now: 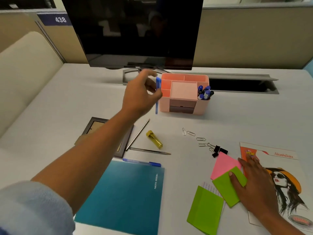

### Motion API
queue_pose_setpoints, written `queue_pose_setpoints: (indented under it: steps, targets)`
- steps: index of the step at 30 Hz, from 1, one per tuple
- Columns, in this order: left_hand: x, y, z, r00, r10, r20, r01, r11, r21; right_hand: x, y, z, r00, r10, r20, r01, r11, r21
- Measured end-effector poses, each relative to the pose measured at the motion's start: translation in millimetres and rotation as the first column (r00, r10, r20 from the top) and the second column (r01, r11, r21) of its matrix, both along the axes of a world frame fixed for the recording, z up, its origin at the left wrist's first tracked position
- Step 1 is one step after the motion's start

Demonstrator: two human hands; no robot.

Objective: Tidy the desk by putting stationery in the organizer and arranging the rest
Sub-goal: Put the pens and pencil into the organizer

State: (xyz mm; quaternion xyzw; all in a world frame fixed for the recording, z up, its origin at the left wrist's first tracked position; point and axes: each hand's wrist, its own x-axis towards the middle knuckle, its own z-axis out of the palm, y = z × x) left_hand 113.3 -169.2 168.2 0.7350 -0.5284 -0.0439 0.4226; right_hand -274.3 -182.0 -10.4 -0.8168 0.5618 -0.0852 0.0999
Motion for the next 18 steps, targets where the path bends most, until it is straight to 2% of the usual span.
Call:
queue_pose_setpoints:
  steps: [4,7,14,18]
  targets:
    - [19.8,-32.2,2.0,0.997,0.066,0.032,-0.063,0.995,-0.081,-0.2,0.3,0.4,1.000,-0.012,-0.005,0.012,1.000,0.014]
    - [23.9,-49.0,-4.9,0.997,0.070,0.027,-0.067,0.994,-0.081,0.5,0.6,1.8,1.000,-0.014,-0.018,0.014,1.000,0.023]
    - [22.6,-65.2,-39.0,0.993,0.070,0.093,-0.084,0.983,0.164,-0.1,-0.2,1.6,1.000,-0.008,-0.024,0.009,1.000,0.028]
    - [22.4,-63.7,-50.0,0.989,0.084,0.123,-0.111,0.965,0.235,0.9,0.1,1.8,1.000,-0.017,-0.014,0.018,0.999,0.035]
